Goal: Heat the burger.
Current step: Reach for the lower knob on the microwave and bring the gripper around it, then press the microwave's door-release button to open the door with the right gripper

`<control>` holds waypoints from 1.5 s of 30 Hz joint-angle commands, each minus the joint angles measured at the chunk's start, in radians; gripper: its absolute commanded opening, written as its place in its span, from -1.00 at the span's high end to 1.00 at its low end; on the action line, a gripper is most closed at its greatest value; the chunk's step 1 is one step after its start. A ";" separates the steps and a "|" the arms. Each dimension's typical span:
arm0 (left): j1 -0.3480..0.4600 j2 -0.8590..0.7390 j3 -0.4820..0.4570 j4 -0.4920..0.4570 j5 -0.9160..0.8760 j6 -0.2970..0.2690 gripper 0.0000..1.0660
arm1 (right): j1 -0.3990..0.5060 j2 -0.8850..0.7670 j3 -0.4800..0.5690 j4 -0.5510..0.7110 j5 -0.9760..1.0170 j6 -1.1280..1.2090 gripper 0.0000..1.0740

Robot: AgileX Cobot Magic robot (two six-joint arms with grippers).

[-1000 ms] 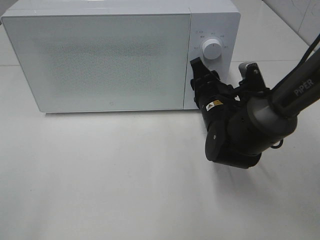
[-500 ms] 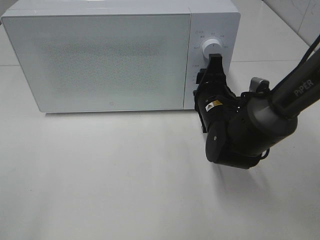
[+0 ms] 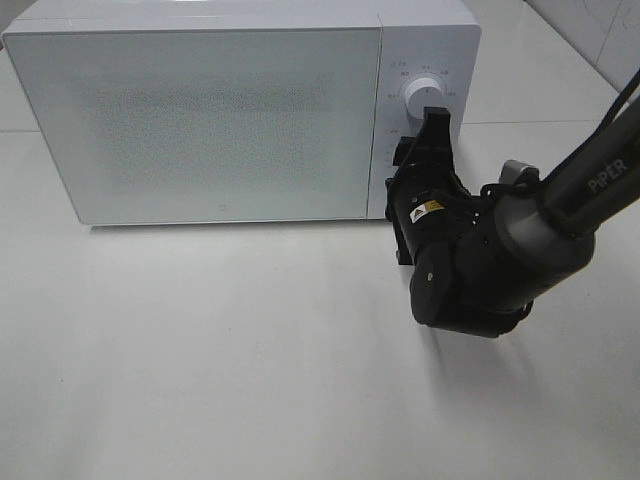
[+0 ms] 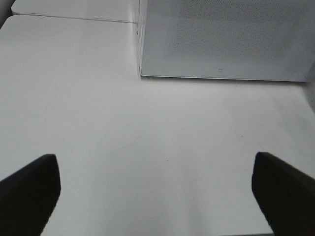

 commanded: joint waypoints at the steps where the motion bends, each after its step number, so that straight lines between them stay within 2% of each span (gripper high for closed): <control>1: 0.004 -0.015 0.001 -0.008 -0.010 -0.008 -0.83 | 0.000 -0.008 -0.057 -0.231 -0.217 0.016 0.99; 12: 0.004 -0.015 0.001 -0.008 -0.010 -0.008 -0.83 | 0.000 -0.008 -0.057 -0.231 -0.216 0.016 0.88; 14: 0.004 -0.015 0.001 -0.008 -0.010 -0.008 -0.83 | 0.000 -0.008 -0.057 -0.231 -0.216 0.015 0.77; 22: 0.004 -0.015 0.001 -0.008 -0.010 -0.008 -0.83 | 0.000 -0.008 -0.057 -0.230 -0.212 0.014 0.53; 26: 0.004 -0.015 0.001 -0.008 -0.010 -0.008 -0.83 | 0.000 -0.008 -0.057 -0.230 -0.206 0.007 0.32; 36: 0.004 -0.015 0.001 -0.008 -0.010 -0.008 -0.83 | 0.001 -0.015 -0.057 -0.212 -0.132 -0.016 0.05; 40: 0.004 -0.015 0.001 -0.008 -0.010 -0.008 -0.83 | 0.001 -0.015 -0.057 -0.212 -0.132 -0.039 -0.16; 45: 0.004 -0.015 0.001 -0.008 -0.010 -0.008 -0.83 | 0.002 -0.015 -0.055 -0.213 -0.130 -0.056 -0.32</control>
